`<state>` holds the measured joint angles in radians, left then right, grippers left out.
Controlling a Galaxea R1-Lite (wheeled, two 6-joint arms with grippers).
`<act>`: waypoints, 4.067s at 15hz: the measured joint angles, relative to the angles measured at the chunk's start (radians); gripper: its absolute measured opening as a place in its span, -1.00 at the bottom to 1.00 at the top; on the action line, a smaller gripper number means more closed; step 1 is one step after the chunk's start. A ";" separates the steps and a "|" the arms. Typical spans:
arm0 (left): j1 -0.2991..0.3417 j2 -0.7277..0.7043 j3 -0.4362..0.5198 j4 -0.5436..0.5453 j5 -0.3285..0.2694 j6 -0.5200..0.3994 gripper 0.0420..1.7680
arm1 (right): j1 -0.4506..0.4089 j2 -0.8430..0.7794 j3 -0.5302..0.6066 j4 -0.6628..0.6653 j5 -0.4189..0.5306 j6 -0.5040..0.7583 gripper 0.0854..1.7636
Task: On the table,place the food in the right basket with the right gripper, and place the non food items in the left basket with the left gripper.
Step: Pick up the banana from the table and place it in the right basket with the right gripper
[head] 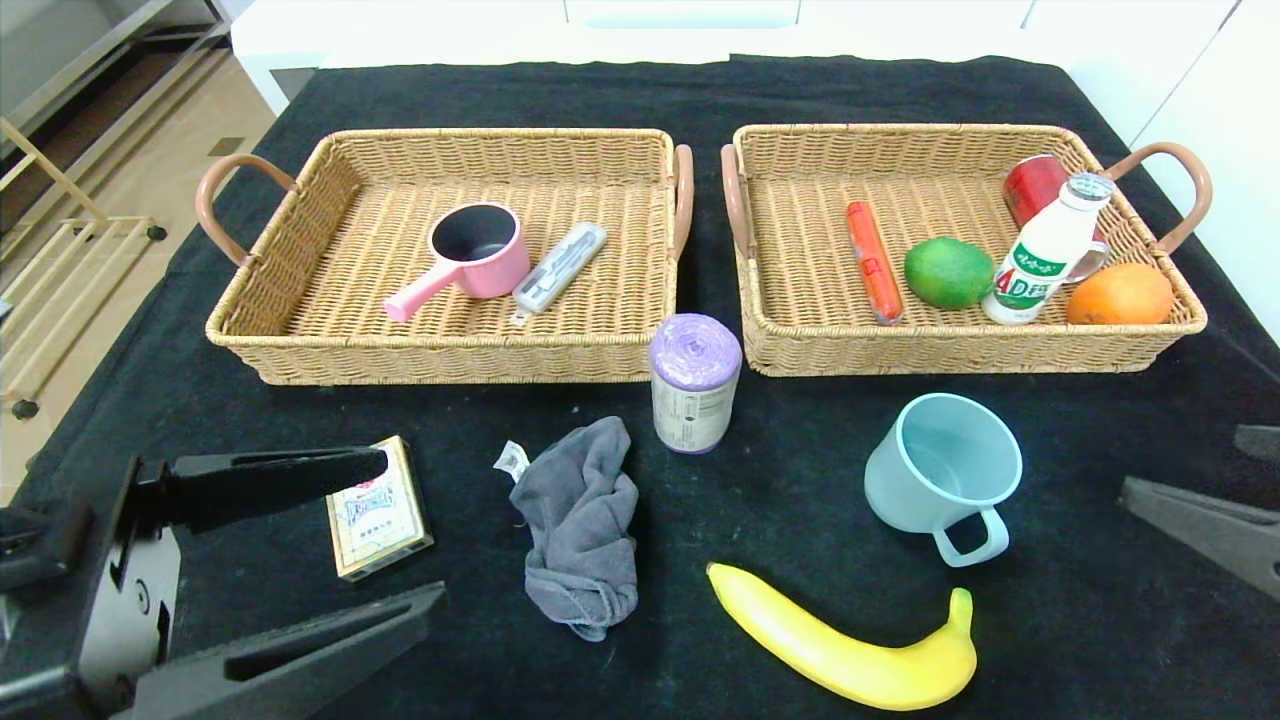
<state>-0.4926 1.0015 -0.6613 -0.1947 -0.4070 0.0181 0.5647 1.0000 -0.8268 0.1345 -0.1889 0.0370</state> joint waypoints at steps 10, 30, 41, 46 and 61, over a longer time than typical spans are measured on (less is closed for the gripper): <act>0.001 0.020 0.004 0.001 0.002 -0.001 0.94 | 0.240 0.013 -0.026 0.129 -0.002 -0.118 0.92; 0.054 -0.016 -0.029 0.018 0.079 0.035 0.94 | 0.535 0.409 -0.193 0.265 -0.114 -0.200 0.93; 0.058 -0.037 -0.032 0.023 0.078 0.051 0.94 | 0.539 0.592 -0.236 0.252 -0.233 -0.217 0.94; 0.058 -0.043 -0.032 0.023 0.078 0.055 0.94 | 0.539 0.665 -0.282 0.250 -0.277 -0.212 0.94; 0.055 -0.044 -0.027 0.023 0.077 0.063 0.94 | 0.511 0.755 -0.322 0.254 -0.317 -0.210 0.94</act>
<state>-0.4372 0.9577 -0.6879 -0.1717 -0.3296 0.0809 1.0755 1.7553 -1.1491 0.3881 -0.5060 -0.1726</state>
